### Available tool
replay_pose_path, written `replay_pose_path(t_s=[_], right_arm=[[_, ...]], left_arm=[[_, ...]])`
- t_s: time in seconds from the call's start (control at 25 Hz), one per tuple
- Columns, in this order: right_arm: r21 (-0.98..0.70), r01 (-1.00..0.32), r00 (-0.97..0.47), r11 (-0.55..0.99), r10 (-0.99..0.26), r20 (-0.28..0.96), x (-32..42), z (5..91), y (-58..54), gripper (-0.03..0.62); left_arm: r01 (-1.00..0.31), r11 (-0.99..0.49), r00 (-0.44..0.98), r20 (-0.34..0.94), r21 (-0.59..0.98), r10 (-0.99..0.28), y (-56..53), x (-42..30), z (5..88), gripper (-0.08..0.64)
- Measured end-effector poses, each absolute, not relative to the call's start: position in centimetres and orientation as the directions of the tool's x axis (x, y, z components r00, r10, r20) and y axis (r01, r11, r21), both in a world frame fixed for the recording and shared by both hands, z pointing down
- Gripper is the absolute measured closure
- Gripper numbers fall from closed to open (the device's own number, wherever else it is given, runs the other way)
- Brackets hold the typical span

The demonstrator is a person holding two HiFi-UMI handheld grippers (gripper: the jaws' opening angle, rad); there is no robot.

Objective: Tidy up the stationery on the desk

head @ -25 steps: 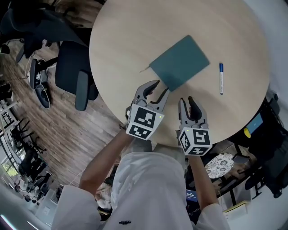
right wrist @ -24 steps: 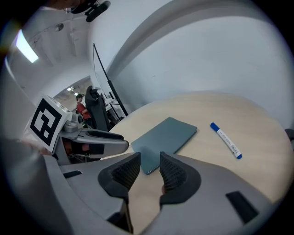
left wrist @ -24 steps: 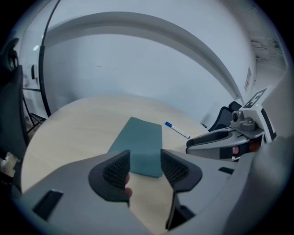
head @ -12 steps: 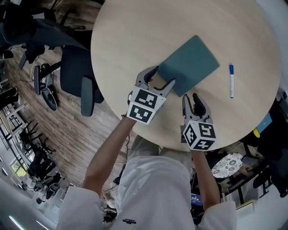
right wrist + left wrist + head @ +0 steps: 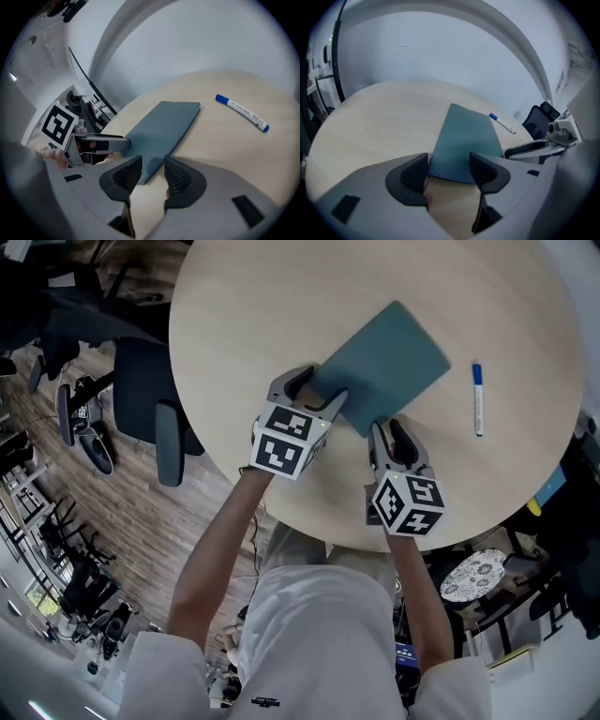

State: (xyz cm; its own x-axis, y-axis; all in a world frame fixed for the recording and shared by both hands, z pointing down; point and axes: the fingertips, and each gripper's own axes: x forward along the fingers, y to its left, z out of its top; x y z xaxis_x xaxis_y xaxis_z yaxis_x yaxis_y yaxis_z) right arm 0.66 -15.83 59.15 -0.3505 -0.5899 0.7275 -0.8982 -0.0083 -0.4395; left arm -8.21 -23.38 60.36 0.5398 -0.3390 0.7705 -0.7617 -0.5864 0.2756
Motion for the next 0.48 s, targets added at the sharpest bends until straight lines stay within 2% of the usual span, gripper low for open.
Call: replay_pose_path(t_s=[0.32, 0.48], right_arm=[[-0.446, -0.893, -0.344, -0.063, -0.541, 0.767, 0.6, 60.7, -15.9, 0.446], [-0.44, -0.897, -0.349, -0.041, -0.545, 0.762, 0.7, 60.3, -16.1, 0.456]], left_arm=[[-0.75, -0.597, 0.548, 0.773, 0.285, -0.32, -23.3, -8.2, 60.6, 0.284], [-0.761, -0.592, 0.532, 0.778, 0.267, -0.334, -23.3, -8.2, 60.4, 0.284]])
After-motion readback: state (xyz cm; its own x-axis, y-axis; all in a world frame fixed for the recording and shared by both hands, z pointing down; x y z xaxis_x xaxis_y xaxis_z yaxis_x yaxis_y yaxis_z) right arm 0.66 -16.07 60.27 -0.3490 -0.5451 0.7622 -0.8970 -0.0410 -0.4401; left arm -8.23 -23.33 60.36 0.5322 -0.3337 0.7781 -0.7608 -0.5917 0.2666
